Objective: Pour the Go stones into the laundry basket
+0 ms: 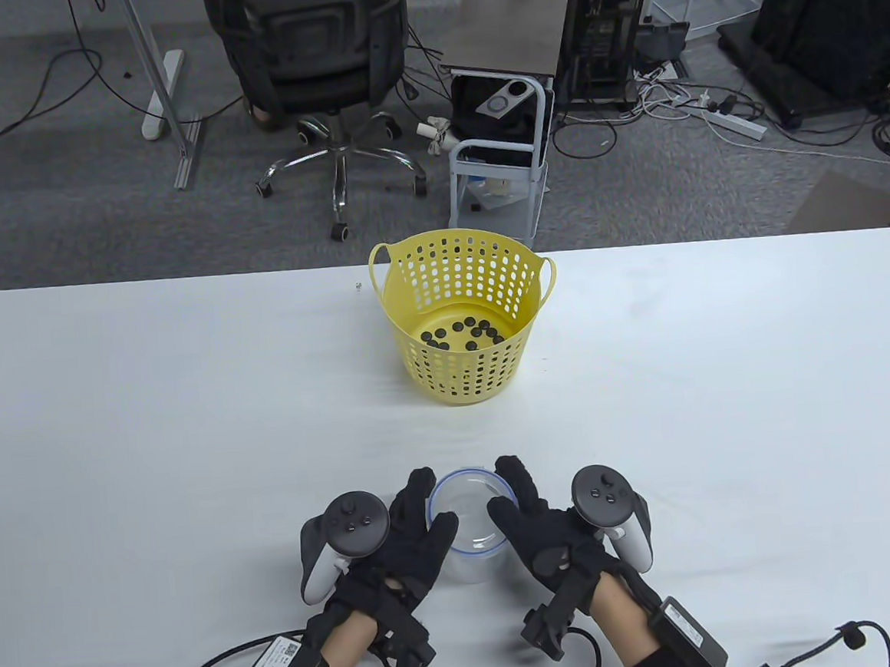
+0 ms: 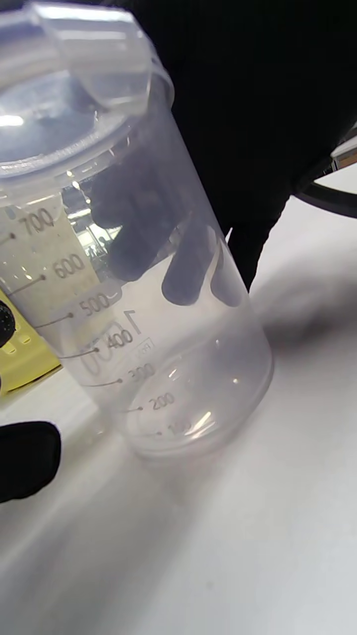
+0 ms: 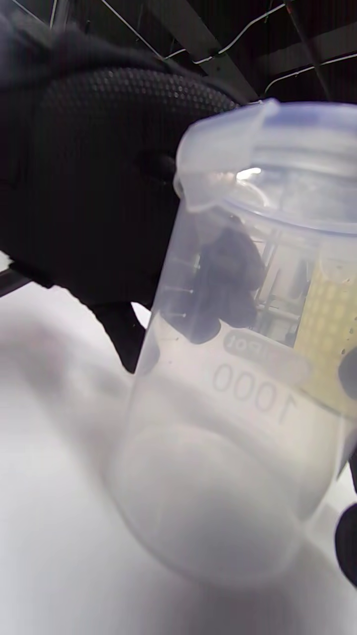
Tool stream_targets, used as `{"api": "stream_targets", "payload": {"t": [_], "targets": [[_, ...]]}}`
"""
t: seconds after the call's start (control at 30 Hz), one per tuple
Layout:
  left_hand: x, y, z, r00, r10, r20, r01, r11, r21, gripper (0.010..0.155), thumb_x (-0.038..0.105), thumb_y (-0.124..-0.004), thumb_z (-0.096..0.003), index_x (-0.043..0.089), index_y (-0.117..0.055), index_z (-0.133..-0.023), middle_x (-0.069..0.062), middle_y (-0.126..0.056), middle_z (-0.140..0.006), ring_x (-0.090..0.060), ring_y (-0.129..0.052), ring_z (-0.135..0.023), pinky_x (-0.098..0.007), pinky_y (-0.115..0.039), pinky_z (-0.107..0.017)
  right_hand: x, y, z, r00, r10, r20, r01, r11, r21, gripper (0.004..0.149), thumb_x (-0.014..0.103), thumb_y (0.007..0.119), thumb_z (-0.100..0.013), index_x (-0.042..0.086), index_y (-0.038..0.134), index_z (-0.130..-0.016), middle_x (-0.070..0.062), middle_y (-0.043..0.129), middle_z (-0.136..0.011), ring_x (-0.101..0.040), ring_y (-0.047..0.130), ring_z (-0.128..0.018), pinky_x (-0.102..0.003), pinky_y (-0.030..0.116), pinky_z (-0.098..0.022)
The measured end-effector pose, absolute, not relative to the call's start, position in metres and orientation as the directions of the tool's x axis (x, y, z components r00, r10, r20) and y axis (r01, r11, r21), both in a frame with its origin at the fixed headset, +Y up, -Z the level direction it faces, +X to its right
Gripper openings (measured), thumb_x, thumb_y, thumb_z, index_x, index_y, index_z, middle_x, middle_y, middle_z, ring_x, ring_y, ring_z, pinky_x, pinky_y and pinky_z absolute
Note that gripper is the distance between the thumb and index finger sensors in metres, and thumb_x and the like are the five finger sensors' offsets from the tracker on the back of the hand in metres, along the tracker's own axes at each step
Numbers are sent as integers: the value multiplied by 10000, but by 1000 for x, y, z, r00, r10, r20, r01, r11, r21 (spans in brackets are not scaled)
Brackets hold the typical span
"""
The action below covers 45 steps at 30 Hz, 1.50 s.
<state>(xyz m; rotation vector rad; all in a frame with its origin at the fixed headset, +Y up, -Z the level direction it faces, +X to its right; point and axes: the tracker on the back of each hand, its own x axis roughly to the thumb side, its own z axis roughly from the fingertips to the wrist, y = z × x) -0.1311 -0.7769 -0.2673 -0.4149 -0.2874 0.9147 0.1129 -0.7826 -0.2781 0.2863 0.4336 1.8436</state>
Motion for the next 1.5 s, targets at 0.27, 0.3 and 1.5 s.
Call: {"api": "stream_targets", "payload": {"t": [0.27,0.3,1.5], "targets": [[-138,-769,-271,616,773,149,-684,619,-386,961,816,-483,-412,222,-164,-1096,-90,-207,-1236,-417,-266,-1146,-618,-553,-736,119,-772,-281,-403,912,75,-845,-403,351,866,609,608,-504,69,220,-1060,-310,320,-1135,-697,363,-953,-776,493,-622],[-140,-766,-271,631,757,168,-676,643,-361,960,823,-474,-409,226,-176,-1100,-90,-213,-1236,-419,-276,-1145,-617,-558,-734,120,-770,-281,-413,907,83,-845,-416,337,857,611,616,-500,84,247,-1066,-313,326,-1133,-692,366,-954,-776,492,-621],[-199,-760,-292,985,129,114,-128,992,-22,818,782,-557,-412,413,-346,-1111,64,-275,-1247,-317,-306,-1164,-653,-454,-755,169,-771,-298,-977,204,55,-206,-978,-36,830,619,698,-457,217,309,-1071,-185,270,-1168,-530,232,-1050,-721,232,-685]]}}
